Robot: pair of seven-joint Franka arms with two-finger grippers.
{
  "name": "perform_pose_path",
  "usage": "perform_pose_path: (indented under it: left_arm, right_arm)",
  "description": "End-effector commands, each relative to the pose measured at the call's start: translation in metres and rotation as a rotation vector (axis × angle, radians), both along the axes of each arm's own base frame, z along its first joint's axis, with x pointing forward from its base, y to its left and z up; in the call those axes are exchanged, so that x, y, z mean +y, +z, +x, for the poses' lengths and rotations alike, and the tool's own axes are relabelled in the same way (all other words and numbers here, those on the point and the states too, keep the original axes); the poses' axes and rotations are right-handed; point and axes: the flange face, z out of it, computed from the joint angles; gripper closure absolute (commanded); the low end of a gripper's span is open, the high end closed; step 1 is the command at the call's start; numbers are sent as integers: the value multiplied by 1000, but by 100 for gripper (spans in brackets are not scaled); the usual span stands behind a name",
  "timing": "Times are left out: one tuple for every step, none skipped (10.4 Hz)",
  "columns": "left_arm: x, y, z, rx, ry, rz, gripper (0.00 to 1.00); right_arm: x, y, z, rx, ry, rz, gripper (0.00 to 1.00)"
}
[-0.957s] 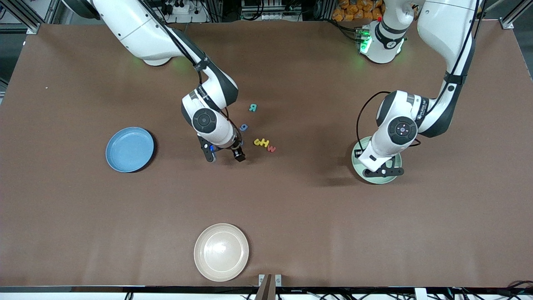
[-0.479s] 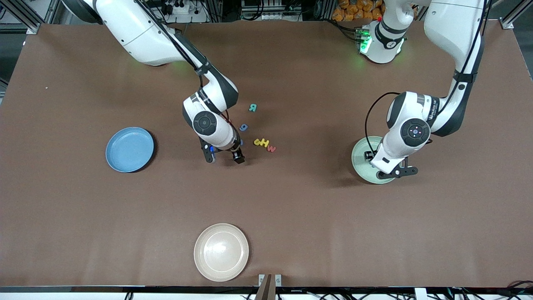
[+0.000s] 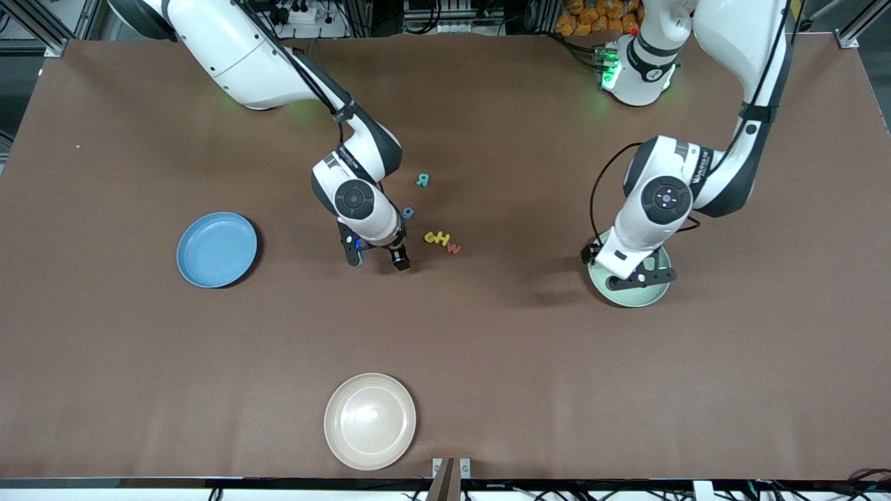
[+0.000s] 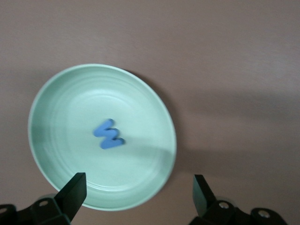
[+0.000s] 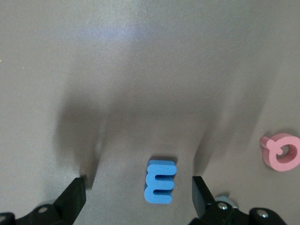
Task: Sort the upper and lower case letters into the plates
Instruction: 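Grasp the blue E with the right gripper while the left gripper returns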
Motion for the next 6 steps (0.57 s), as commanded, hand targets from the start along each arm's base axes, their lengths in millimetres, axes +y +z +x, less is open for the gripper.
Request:
perform_pose_path:
  left_arm:
    - [-29,8,-8,9,66,-48,0]
    - [-45,7,-13,16,97,-67,0]
    - [-70,8,-20,24,133,-91,0]
    - [-92,5,-31,33,189,-103,0]
    - [-110,6,-37,33,268,-112,0]
    - [-129,6,-41,32,338,-115,0]
  right_arm:
    - [1,-1,-3,-16,-17,-11,0]
    - [0,-1,-2,-18,-18,-11,0]
    - [1,-2,-3,-16,-16,-11,0]
    - [1,-3,-3,-15,-16,-12,8]
    - [1,-3,-3,-16,-16,-11,15]
    - [1,-3,-3,-16,-16,-11,16]
